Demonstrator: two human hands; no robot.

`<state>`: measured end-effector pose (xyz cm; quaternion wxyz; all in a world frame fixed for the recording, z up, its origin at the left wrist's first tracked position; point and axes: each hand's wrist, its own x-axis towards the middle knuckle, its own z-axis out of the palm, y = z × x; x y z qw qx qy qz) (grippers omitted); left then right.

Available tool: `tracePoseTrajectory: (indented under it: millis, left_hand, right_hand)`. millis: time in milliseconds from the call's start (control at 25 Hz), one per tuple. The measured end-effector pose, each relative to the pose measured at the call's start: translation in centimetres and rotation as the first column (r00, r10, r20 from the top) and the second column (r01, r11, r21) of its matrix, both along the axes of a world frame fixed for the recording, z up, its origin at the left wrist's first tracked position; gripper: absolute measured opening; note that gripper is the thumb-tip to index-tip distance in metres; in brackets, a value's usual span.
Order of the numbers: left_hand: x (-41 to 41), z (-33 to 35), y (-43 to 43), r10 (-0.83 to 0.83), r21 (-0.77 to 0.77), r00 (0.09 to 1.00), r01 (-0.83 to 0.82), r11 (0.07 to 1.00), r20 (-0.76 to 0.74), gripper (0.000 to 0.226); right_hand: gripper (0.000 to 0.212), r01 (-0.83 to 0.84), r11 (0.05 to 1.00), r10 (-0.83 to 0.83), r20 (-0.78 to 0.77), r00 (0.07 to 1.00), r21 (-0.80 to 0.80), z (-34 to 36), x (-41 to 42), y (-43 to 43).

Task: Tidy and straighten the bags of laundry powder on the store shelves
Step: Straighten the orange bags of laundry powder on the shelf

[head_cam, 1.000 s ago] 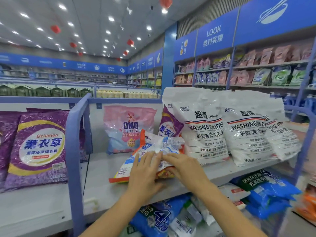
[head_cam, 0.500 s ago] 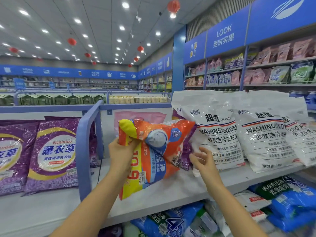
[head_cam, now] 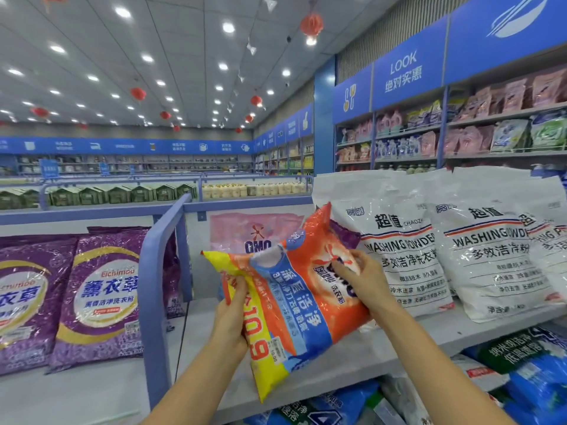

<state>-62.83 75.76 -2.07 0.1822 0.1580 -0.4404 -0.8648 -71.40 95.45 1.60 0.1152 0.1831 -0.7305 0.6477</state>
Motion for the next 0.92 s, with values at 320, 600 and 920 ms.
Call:
tracePoseTrajectory:
  millis: [320, 600, 920]
  left_hand:
    - [2.4, -0.8, 0.8, 0.343, -0.37, 0.917, -0.396, 0.84, -0.203, 0.078]
    - [2.1, 4.3, 2.6, 0.076, -0.574, 0.945, -0.256, 0.778, -0.318, 0.071]
    - [-3.0, 6.3, -0.5, 0.109, -0.389, 0.993, -0.116, 0.914, -0.039, 0.038]
  right_hand:
    - [0.052, 0.31, 0.817, -0.027, -0.505, 0.863, 0.486, 10.3, 1.8, -1.0]
    - [0.062, 0.343, 0.56, 0.401, -0.609, 0.684, 0.754, 10.1, 1.3, -3.5]
    - [0.031, 0.083, 0.804, 0.331, -0.56, 0.76, 0.588, 7.9, 1.5, -2.6]
